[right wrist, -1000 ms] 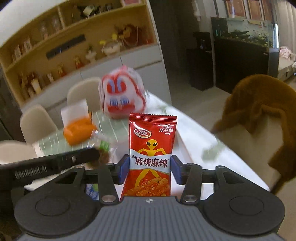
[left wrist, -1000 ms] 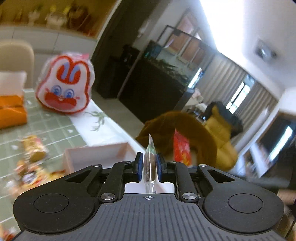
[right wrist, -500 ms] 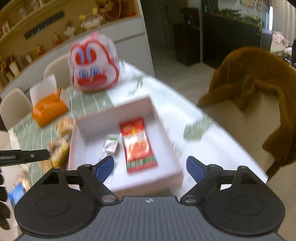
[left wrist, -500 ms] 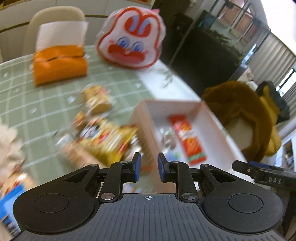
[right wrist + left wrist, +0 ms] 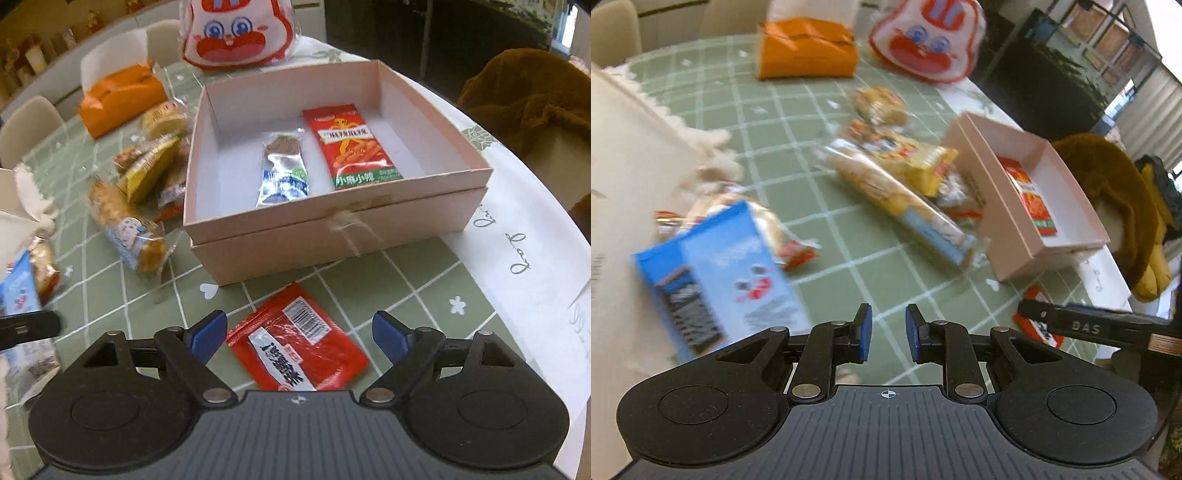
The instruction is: Organize snacks
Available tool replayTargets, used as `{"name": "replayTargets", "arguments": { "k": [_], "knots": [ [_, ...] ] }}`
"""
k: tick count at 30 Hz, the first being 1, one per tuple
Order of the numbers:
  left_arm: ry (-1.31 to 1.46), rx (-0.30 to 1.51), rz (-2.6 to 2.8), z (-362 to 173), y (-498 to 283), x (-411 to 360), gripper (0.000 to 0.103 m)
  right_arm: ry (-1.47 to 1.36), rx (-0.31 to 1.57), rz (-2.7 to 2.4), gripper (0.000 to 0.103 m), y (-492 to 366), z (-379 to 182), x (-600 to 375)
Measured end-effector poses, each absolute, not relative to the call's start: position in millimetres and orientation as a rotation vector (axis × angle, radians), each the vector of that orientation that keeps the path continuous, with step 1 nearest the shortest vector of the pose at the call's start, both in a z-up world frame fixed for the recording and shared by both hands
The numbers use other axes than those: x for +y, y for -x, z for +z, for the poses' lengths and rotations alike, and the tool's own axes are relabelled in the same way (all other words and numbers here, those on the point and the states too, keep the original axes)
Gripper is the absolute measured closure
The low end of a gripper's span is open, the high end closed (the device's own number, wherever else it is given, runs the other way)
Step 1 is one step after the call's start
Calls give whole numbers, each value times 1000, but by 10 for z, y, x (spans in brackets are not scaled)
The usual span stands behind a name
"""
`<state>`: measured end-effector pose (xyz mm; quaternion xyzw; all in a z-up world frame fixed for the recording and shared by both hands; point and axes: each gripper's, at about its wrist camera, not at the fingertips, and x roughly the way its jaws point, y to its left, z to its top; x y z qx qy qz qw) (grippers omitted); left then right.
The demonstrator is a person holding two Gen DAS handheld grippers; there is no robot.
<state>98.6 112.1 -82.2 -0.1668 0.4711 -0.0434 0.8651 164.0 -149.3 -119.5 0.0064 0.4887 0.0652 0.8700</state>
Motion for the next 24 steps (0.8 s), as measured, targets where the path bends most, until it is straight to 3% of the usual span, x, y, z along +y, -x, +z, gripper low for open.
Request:
{"name": "replayTargets", "arguments": {
  "k": [14,24],
  "knots": [
    [406,896,132,-692,-565,1971,80,59,1011,407,16,-1566,-960,-265],
    [434,879,202,-657,-505,2299,80,140,1033,636,16,-1029,-1053,673]
  ]
}}
